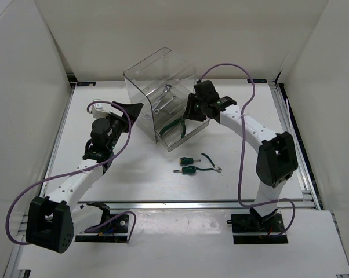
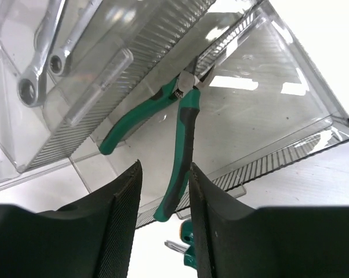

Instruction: Sort the tools into containers

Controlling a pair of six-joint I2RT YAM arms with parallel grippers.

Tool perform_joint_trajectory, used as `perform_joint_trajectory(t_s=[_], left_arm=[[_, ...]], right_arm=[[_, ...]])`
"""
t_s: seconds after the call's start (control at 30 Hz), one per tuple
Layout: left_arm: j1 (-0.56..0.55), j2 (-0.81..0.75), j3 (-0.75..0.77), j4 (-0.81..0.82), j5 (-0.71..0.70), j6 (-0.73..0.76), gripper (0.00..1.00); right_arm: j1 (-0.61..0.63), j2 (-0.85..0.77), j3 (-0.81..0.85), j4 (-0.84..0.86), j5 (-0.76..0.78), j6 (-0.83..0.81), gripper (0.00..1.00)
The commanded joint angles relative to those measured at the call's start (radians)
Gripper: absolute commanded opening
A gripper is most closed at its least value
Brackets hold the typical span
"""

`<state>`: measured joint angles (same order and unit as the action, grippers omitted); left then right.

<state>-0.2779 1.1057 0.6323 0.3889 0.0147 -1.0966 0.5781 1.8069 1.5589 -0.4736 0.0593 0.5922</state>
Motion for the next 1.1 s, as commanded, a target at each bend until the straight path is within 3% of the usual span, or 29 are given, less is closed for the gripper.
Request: perform_joint_trajectory(t_s=[0.0, 0.33, 0.43, 0.47, 0.57, 0.73, 0.83, 0.9, 0.97, 1.07], left_arm=[[0.003, 0.002, 0.027, 0.011, 0.001, -0.013, 0.99], [0.003, -0.014, 0.024, -0.018, -0.002, -0.008, 0.99], [0.003, -0.014, 0.026, -0.016, -0.002, -0.008, 0.99], [0.005, -0.014, 0.027, -0.015, -0.002, -0.009, 0.99], [0.003, -0.014, 0.027, -0.018, -0.002, -0.009, 0.99], [0.003, -0.014, 0.026, -0.021, -0.002, -0.011, 0.99], [0.003, -0.01, 0.024, -0.019, 0.002, -0.017, 0.99], [0.005, -0.014, 0.026, -0.021, -0.002, -0.02, 0.99], [0.003, -0.014, 0.027, -0.022, -0.002, -0.017, 0.99], [0.002, -0.02, 0.027, -0.025, -0.002, -0.011, 0.99]], right_arm=[[-0.007, 0.028, -0.026, 0.024, -0.102, -0.012, 0.42], [-0.007, 0.147, 0.026, -0.002, -0.191, 0.009, 0.39], [-0.007, 0.172, 0.049, -0.005, -0.211, 0.014, 0.26], [-0.014, 0.175, 0.053, 0.001, -0.219, 0.021, 0.16], [-0.014, 0.163, 0.049, 0.019, -0.199, 0.046, 0.0], [-0.011, 0.111, 0.015, 0.099, -0.115, 0.092, 0.0], [-0.014, 0.129, 0.052, 0.099, -0.118, 0.101, 0.23], [-0.014, 0.144, 0.073, 0.098, -0.134, 0.101, 0.33], [-0.011, 0.155, 0.079, 0.099, -0.141, 0.101, 0.55], [-0.011, 0.132, 0.063, 0.099, -0.13, 0.095, 0.66]])
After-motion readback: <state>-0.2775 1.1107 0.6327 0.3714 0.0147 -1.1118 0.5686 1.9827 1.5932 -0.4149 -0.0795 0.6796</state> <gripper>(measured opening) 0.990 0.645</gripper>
